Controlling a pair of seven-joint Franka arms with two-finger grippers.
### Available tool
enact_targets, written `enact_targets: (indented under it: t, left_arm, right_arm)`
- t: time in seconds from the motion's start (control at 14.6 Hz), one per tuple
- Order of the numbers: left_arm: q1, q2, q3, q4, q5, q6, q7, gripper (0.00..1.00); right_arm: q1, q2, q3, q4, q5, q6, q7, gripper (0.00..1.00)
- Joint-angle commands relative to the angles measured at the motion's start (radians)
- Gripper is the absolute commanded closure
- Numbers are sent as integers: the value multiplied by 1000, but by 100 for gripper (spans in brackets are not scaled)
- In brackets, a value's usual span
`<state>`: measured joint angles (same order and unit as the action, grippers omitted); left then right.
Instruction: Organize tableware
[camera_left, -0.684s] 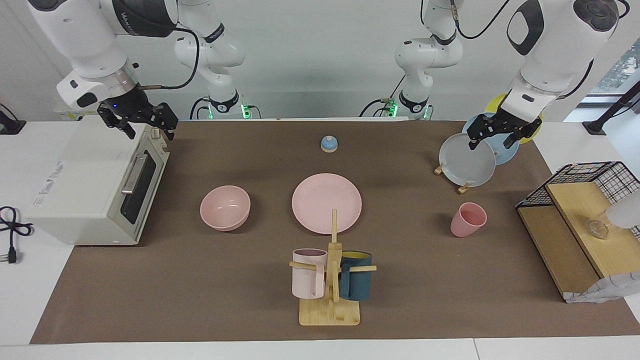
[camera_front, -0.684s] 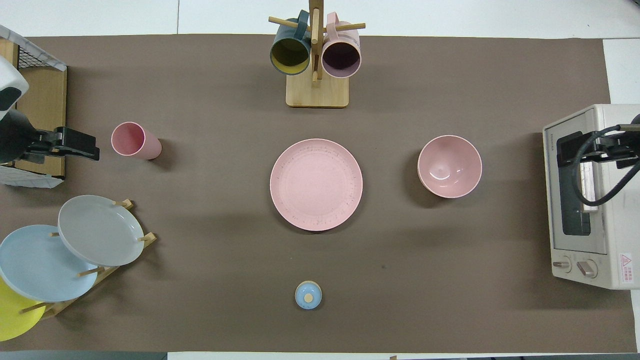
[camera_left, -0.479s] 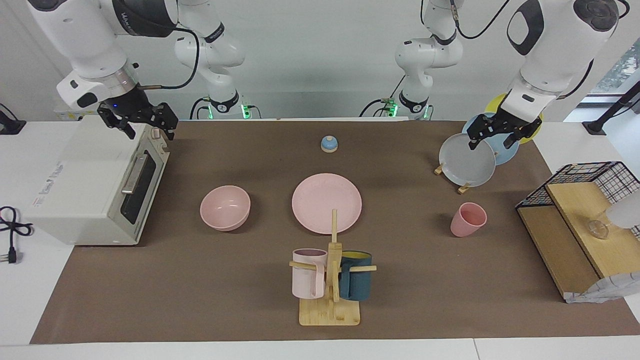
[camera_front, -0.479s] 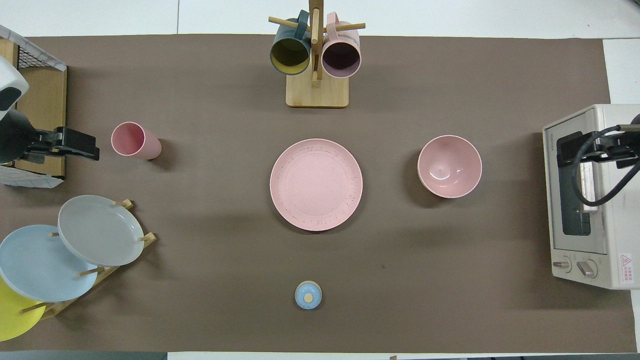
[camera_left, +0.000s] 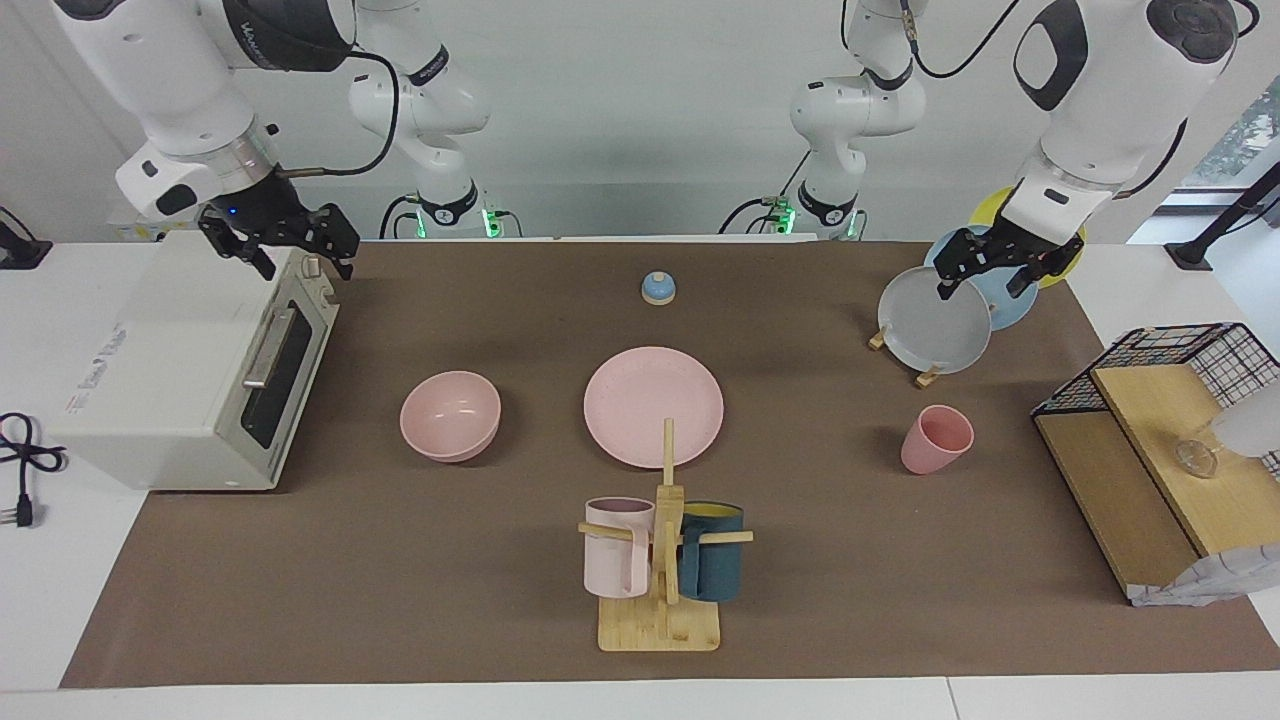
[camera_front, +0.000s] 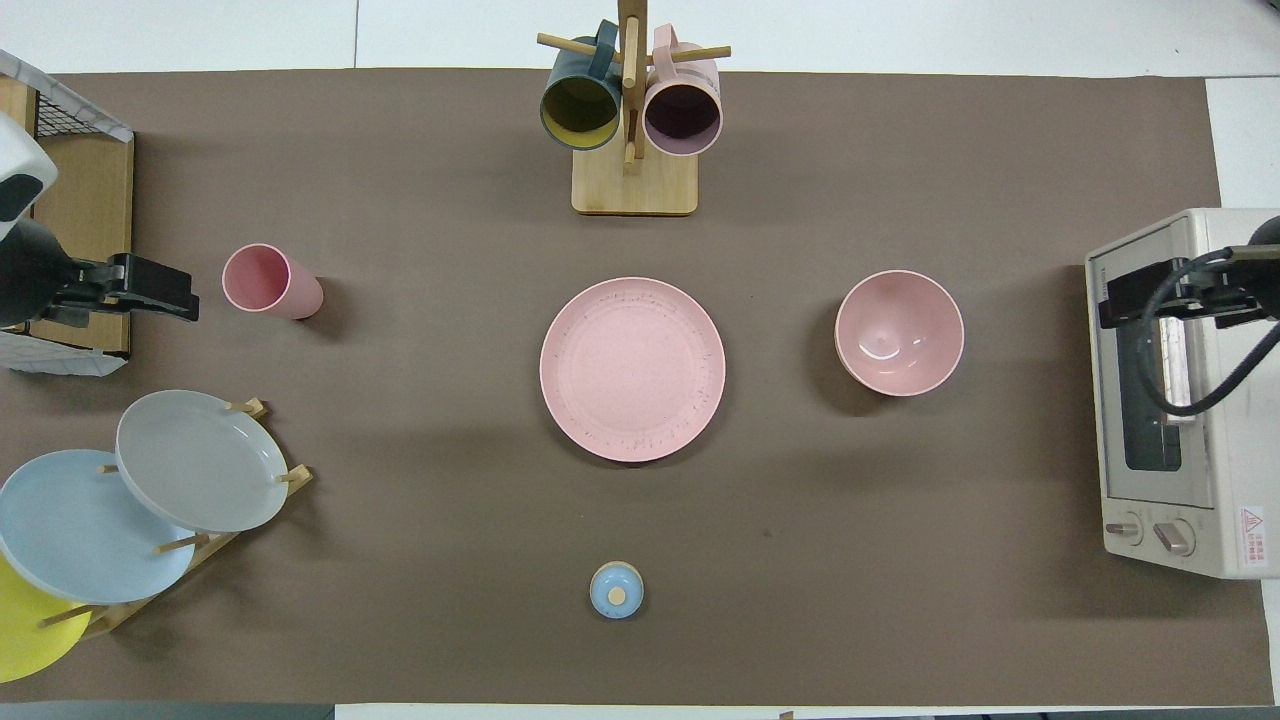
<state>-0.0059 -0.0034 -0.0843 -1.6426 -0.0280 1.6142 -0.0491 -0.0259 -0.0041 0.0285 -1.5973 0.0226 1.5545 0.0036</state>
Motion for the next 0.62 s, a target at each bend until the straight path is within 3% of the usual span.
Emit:
enact_targets:
  t: [0.0,0.27,0.41,0.55]
  left_arm:
    - [4,-10,-2,-10,13,1,-3,0]
    - [4,-10,-2,-10,13,1,-3,0]
    - [4,-10,-2,-10,13,1,-3,0]
    - [4,-10,-2,-10,13,1,-3,0]
  right_arm:
    - [53,64,102,-4,5,82,138,0]
    - [173,197,117,-137,-21,416,229,0]
    - [207,187,117,-269,-62,547,236,0]
    - [202,185,116,-341,-76,598,242,0]
